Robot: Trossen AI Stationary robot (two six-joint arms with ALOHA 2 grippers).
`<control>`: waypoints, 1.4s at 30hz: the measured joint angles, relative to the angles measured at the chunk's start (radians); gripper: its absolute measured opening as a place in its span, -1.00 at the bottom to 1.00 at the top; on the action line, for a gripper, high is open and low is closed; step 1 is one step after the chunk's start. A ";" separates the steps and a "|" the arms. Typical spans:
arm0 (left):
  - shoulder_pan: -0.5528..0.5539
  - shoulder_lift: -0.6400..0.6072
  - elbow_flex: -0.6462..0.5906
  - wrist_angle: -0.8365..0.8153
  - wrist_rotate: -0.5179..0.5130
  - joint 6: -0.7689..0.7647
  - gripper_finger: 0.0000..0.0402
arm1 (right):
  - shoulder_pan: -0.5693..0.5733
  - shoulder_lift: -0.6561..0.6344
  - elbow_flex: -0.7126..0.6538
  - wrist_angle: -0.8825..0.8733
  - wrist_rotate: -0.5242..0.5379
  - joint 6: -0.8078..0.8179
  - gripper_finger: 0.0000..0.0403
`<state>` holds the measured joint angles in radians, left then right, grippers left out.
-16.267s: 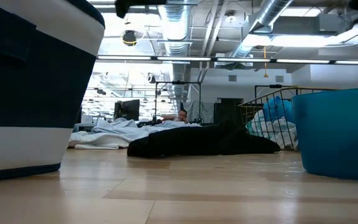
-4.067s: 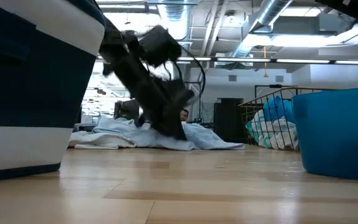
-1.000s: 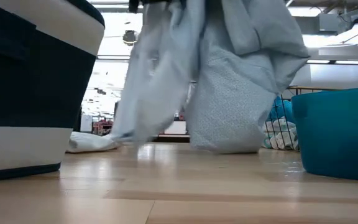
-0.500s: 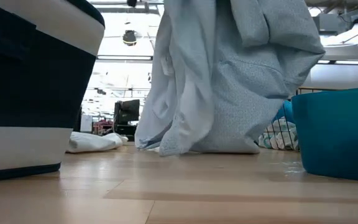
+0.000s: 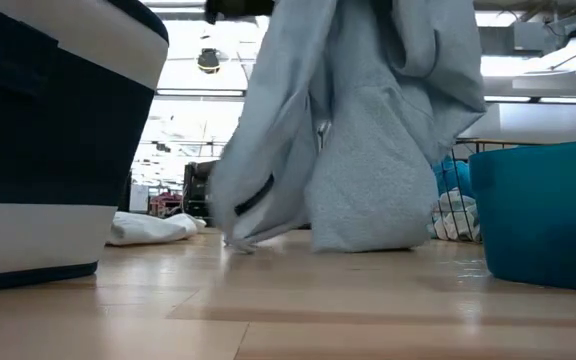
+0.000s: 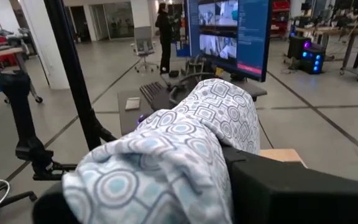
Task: Pick & Place Cloths
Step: Put the white shirt into the laundry organizer
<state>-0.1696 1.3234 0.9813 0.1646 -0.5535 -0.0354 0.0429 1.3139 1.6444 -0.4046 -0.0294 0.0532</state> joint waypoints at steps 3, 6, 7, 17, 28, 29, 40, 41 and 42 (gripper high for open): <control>0.024 0.050 0.000 0.074 0.040 -0.035 0.33 | 0.003 0.016 0.000 0.012 0.000 0.000 -1.00; 0.046 0.097 0.000 0.183 0.126 -0.049 0.33 | 0.008 0.027 0.001 0.022 0.000 0.000 -1.00; 0.053 0.112 0.000 0.215 0.163 -0.049 0.33 | 0.010 0.034 0.002 0.038 0.000 0.000 -1.00; 0.087 0.251 0.000 0.442 0.506 -0.053 0.33 | 0.016 0.066 0.001 0.087 -0.026 0.000 -1.00; 0.085 0.325 0.000 0.625 0.614 -0.053 0.33 | 0.016 0.117 -0.001 0.133 -0.030 0.000 -1.00; 0.085 0.328 0.000 0.631 0.612 -0.053 0.33 | 0.016 0.124 -0.002 0.141 -0.037 0.000 -1.00; 0.088 0.318 0.020 0.657 0.559 -0.052 0.19 | 0.016 0.215 0.000 0.298 -0.150 0.057 -1.00; 0.088 0.318 0.027 0.657 0.561 -0.052 0.13 | 0.016 0.216 0.000 0.308 -0.164 0.067 -1.00; 0.088 0.318 0.032 0.657 0.561 -0.053 0.06 | 0.015 0.216 0.000 0.321 -0.175 0.078 -1.00</control>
<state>-0.0818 1.6409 1.0134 0.8219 0.0074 -0.0883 0.0582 1.5299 1.6444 -0.0840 -0.2045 0.1314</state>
